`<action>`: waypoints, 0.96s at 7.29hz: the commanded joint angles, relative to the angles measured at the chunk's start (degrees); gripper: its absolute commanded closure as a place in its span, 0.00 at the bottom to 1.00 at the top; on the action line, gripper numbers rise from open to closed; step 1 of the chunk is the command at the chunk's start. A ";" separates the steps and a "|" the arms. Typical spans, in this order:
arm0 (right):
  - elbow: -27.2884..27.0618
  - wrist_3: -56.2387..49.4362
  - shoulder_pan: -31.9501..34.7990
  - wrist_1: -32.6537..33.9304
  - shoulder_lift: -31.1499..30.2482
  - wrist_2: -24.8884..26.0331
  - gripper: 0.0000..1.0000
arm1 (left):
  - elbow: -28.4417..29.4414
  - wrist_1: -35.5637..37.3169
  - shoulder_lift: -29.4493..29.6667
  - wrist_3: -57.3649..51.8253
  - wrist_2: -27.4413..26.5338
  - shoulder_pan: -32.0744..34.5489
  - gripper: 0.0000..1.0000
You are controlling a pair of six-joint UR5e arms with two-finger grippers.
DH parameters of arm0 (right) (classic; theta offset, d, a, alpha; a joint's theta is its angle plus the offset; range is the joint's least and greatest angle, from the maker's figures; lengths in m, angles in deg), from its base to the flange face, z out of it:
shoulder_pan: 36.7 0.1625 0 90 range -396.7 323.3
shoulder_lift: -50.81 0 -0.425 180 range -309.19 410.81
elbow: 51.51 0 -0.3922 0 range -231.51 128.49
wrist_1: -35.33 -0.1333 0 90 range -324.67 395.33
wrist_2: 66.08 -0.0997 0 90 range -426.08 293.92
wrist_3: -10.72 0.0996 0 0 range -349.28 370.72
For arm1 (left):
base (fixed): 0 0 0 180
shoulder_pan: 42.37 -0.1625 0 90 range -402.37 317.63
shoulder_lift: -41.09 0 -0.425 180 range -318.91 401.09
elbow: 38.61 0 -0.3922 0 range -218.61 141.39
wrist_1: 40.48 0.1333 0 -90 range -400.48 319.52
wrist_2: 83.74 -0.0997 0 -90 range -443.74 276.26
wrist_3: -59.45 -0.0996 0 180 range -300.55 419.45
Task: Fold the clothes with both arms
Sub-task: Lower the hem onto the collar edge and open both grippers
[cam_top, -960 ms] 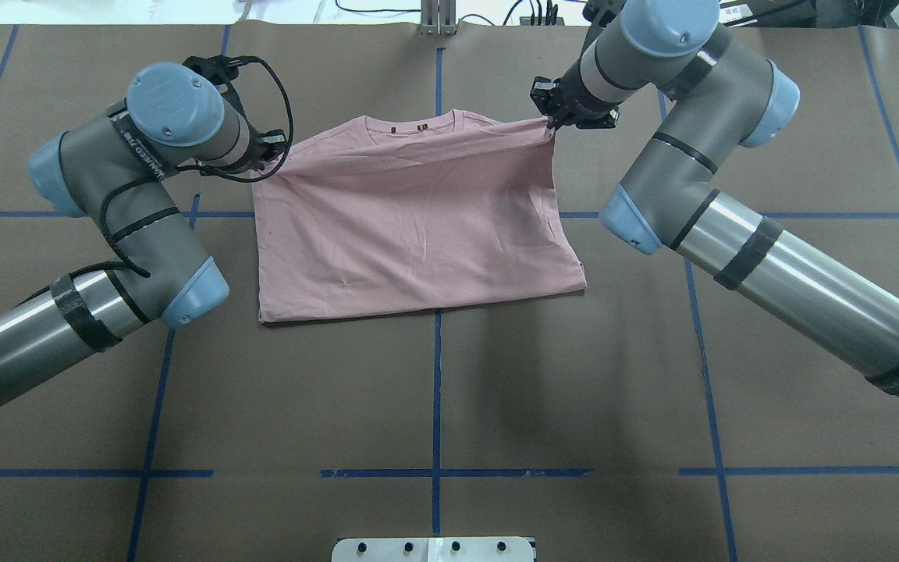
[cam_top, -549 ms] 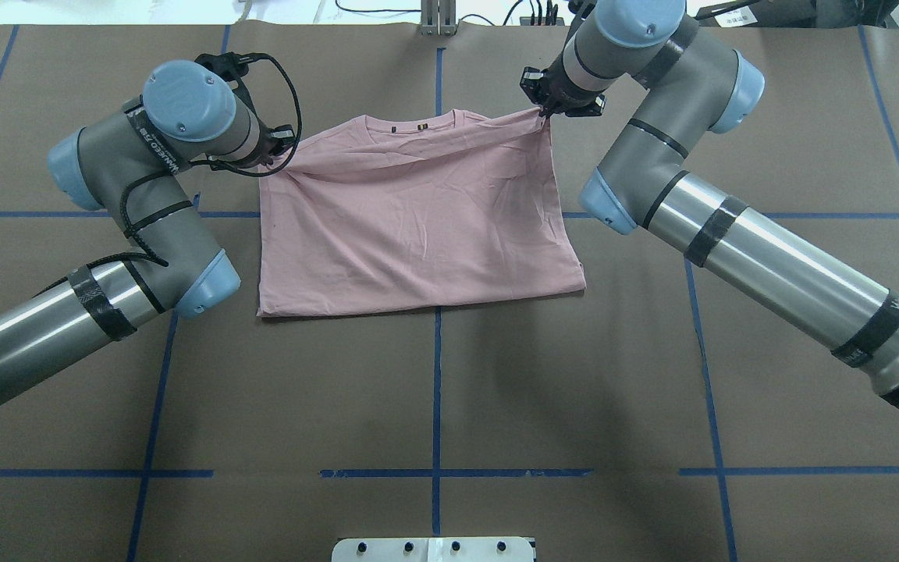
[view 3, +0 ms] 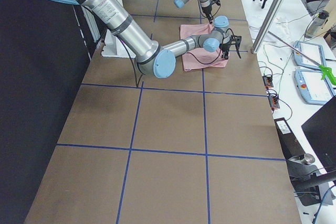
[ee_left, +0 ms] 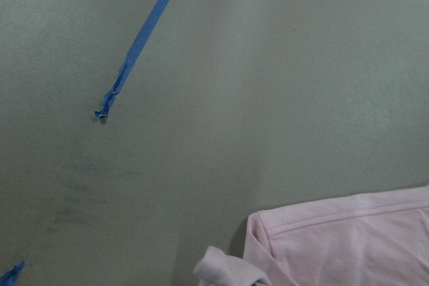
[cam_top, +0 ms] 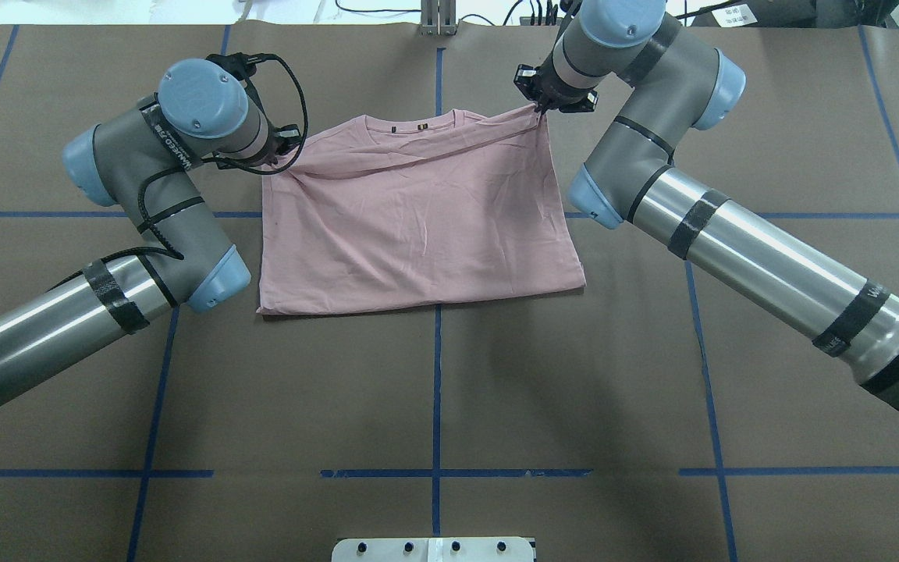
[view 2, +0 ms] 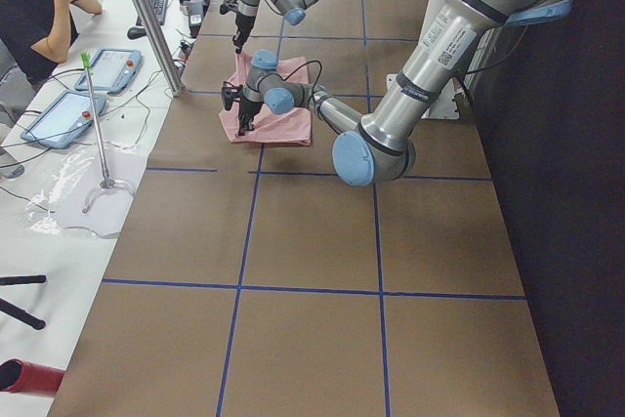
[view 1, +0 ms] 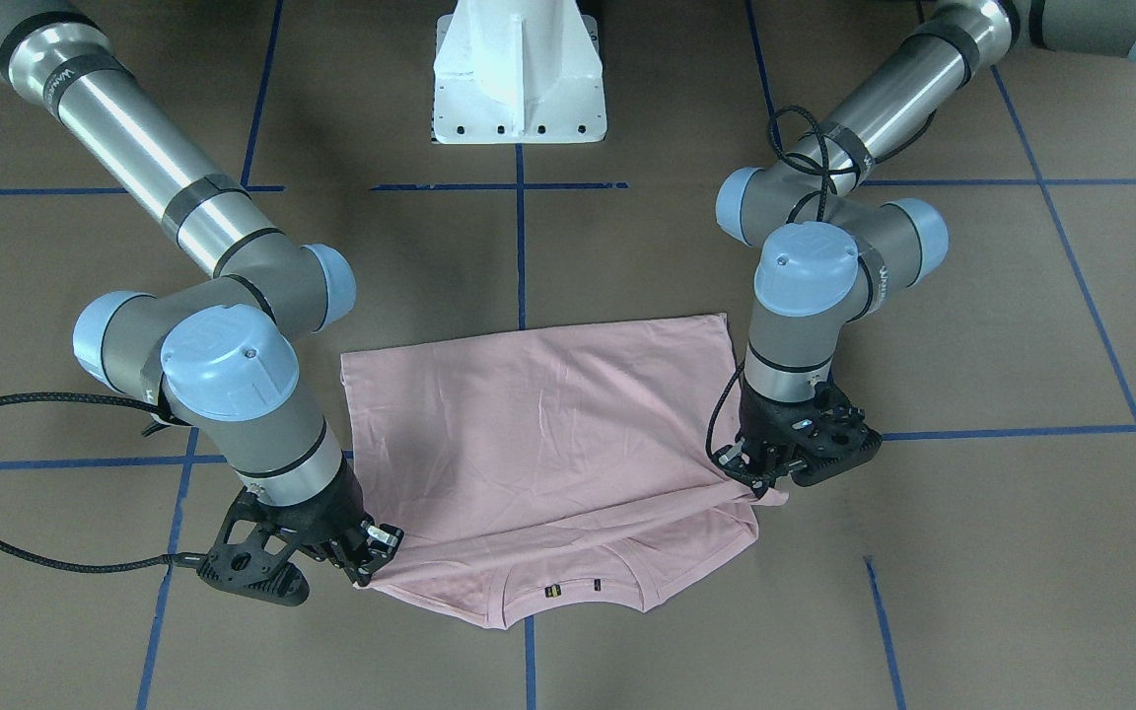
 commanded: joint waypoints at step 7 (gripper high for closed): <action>-15.55 -0.63 -1.27 0.67 -10.33 -4.73 0.00 | -1.83 0.78 0.16 0.56 0.24 0.26 0.00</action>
